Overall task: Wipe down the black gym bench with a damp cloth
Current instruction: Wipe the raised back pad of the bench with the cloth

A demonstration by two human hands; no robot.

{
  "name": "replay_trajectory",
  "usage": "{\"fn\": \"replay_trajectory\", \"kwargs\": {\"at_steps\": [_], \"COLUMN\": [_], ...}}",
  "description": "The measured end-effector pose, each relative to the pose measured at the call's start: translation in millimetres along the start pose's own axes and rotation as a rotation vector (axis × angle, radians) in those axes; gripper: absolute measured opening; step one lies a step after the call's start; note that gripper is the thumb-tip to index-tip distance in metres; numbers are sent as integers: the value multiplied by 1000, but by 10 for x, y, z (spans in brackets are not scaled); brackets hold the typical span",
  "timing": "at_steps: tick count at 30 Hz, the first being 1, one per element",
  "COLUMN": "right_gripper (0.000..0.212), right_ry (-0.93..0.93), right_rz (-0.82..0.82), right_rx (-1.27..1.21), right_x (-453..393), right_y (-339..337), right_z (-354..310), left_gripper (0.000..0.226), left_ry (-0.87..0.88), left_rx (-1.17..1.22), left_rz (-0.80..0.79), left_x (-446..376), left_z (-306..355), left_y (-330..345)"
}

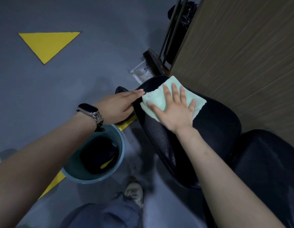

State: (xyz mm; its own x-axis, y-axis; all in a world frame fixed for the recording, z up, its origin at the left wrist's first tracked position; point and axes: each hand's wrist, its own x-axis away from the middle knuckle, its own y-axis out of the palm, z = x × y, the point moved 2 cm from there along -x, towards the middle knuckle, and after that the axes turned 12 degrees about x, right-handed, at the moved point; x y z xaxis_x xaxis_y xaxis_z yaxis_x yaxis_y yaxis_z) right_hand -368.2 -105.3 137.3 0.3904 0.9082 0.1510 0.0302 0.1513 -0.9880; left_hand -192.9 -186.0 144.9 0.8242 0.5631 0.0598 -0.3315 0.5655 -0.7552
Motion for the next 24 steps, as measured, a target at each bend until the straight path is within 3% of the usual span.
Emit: {"fn": "replay_trajectory", "kwargs": {"at_steps": [12, 17, 24], "right_gripper": [82, 69, 69], "right_ry": [72, 42, -15], "right_rz": [-70, -27, 0], "right_rx": [-9, 37, 64], "right_x": [-314, -97, 346], "right_y": [-117, -52, 52], "right_z": [112, -26, -283], "left_gripper": [58, 60, 60], "left_ry": [-59, -71, -82], "left_rx": [-16, 5, 78], "left_rz": [38, 6, 25], "left_x": [-18, -5, 34], "left_z": [81, 123, 80], "left_y": [-28, -28, 0]}}
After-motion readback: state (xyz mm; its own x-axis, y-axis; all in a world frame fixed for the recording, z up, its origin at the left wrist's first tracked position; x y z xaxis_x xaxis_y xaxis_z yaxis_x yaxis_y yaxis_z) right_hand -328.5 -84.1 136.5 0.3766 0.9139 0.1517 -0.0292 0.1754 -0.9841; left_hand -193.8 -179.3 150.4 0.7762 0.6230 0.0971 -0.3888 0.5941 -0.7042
